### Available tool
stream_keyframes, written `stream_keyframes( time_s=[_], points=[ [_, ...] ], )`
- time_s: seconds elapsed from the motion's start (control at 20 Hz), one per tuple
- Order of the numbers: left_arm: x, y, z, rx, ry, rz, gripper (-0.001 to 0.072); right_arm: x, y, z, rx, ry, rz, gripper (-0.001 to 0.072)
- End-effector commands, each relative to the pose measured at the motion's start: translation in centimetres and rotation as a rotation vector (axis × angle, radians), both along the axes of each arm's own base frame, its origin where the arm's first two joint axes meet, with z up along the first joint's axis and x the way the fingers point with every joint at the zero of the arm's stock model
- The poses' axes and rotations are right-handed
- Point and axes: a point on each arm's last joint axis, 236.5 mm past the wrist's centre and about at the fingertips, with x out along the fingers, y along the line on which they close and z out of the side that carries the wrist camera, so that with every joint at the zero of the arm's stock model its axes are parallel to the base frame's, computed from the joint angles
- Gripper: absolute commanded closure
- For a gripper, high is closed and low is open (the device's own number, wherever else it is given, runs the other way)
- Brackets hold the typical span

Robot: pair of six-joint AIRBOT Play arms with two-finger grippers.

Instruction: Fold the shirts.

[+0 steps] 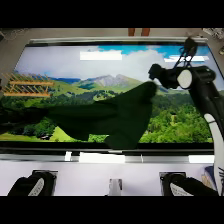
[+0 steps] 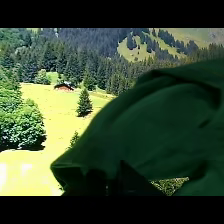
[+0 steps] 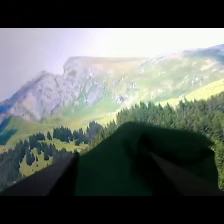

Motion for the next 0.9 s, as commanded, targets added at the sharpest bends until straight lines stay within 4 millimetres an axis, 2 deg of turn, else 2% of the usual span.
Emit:
stream_keyframes(
  time_s=[0.0,0.1,0.15,0.2,0.25,0.3,0.4,0.5,0.6,0.85],
  points=[
    [0.2,-0.1,-0.7,-0.011,0.002,0.002,0.0669,-1.3,2.7,-3.8,-0.041,0.110,0.209,0.0201],
    [0.2,-0.1,-0.7,-0.008,0.002,0.003,0.0669,-4.4,-1.8,-4.6,-0.189,0.233,0.225,0.0202],
    [0.2,0.0,-0.7,-0.006,0.002,0.004,0.0669,-6.2,-4.5,-5.5,-0.204,0.334,0.206,0.0202],
    [0.2,0.0,-0.7,-0.006,0.002,0.004,0.0669,-7.9,-6.5,-6.7,-0.174,0.424,0.185,0.0202],
    [0.2,0.0,-0.7,-0.006,0.002,0.004,0.0669,-9.9,-7.5,-8.2,-0.088,0.512,0.175,0.0205],
    [0.2,0.0,-0.7,-0.006,0.002,0.004,0.0669,-11.7,-7.2,-9.8,0.037,0.583,0.169,0.0217],
    [0.2,0.0,-0.7,-0.006,0.002,0.004,0.0669,-14.7,-4.7,-13.0,0.284,0.669,0.171,0.0217],
    [0.2,0.0,-0.7,-0.007,0.003,0.004,0.0669,-16.2,-2.9,-16.8,0.373,0.697,0.119,0.0232],
    [0.2,-0.1,-0.7,-0.007,0.003,0.003,0.0669,-16.6,-0.8,-19.0,0.411,0.674,0.096,0.0232],
    [0.2,-0.1,-0.7,-0.010,0.002,0.003,0.0669,-15.6,3.3,-21.7,0.386,0.633,0.106,0.0232]
  ],
)
